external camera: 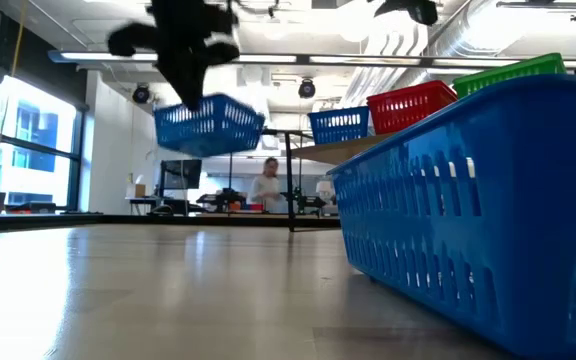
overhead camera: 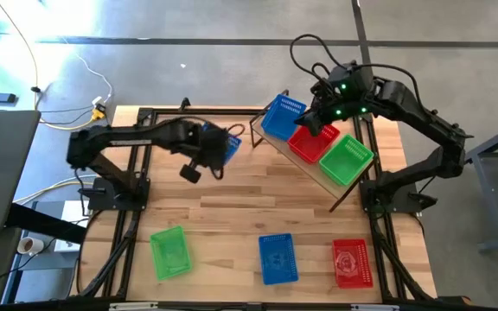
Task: Stack baskets on shelf by color
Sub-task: Stack the top blue basket on the blue basket on the shelf
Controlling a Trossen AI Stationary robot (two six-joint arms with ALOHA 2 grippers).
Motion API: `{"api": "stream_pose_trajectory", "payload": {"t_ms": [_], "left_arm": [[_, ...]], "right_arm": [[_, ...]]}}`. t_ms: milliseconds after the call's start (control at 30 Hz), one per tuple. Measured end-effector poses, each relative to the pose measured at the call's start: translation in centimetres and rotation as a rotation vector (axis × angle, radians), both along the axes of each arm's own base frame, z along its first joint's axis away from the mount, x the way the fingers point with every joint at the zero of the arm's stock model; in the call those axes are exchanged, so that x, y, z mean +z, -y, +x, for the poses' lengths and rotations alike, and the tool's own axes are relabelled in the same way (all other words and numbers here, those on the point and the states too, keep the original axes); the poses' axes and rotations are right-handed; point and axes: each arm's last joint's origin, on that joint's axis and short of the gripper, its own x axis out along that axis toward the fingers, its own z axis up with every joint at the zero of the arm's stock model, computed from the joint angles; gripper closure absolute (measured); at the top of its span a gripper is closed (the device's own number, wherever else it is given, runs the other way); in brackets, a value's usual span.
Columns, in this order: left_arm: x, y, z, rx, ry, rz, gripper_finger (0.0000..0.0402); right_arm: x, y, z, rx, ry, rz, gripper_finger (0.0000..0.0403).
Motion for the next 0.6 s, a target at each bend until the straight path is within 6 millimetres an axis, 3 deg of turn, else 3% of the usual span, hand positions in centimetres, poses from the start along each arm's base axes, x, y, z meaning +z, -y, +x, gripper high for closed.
{"api": "stream_pose_trajectory", "payload": {"t_ms": [267, 600], "left_arm": [[2.5, 5.0, -1.5, -0.267, 0.026, 0.086, 0.0399], [2.6, 8.8, -1.4, -0.508, -0.007, 0.182, 0.0398]], "right_arm": [[0.9, -2.8, 1.7, -0.021, 0.113, 0.038, 0.0295], [0.9, -5.9, 3.7, -0.067, 0.165, 0.061, 0.0295]]}}
